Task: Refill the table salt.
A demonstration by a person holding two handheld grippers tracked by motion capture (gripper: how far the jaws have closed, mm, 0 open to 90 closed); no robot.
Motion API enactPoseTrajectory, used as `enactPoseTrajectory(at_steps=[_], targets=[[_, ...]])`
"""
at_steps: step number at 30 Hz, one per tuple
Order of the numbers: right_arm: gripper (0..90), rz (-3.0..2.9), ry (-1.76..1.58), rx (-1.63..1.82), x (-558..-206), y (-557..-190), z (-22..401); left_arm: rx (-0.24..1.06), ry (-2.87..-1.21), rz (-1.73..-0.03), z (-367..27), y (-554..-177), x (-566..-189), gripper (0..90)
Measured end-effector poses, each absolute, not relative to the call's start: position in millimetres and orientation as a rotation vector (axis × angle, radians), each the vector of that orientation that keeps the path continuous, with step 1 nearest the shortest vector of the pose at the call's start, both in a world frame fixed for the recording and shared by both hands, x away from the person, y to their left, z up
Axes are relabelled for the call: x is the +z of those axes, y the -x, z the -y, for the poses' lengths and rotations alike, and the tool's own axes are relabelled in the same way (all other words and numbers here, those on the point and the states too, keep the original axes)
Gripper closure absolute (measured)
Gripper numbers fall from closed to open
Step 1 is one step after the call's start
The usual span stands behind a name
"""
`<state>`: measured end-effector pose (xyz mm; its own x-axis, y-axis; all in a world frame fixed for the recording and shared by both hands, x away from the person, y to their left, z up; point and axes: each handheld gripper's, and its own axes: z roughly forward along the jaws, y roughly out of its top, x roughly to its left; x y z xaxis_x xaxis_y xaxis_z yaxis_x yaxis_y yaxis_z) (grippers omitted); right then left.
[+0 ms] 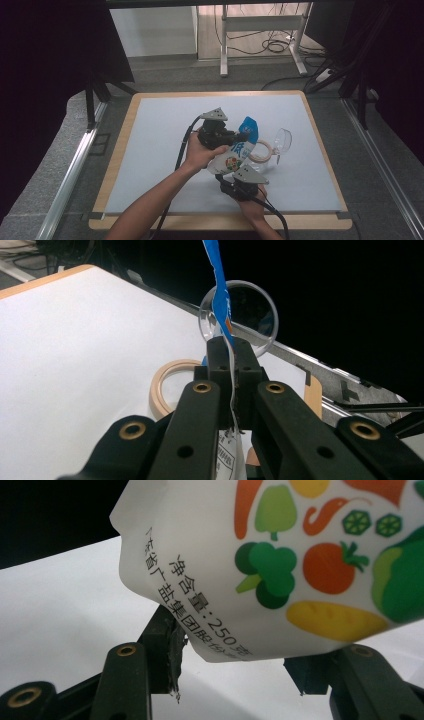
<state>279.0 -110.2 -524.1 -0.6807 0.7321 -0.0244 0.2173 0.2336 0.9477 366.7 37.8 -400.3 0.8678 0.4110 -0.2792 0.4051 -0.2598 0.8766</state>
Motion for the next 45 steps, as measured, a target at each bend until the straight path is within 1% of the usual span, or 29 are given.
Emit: enactPoseTrajectory(at_steps=[27, 45], targets=[[47.4, -2.077, -0.904, 1.459, -527.8, -280.8, 109.4, -0.046, -1.925, -0.633, -31.6, -383.7, -410.8, 90.0], [47.4, -2.051, -0.955, 1.513, -521.6, -279.8, 109.6, -0.083, -1.992, -0.617, -18.3, -396.4, -404.6, 90.0]])
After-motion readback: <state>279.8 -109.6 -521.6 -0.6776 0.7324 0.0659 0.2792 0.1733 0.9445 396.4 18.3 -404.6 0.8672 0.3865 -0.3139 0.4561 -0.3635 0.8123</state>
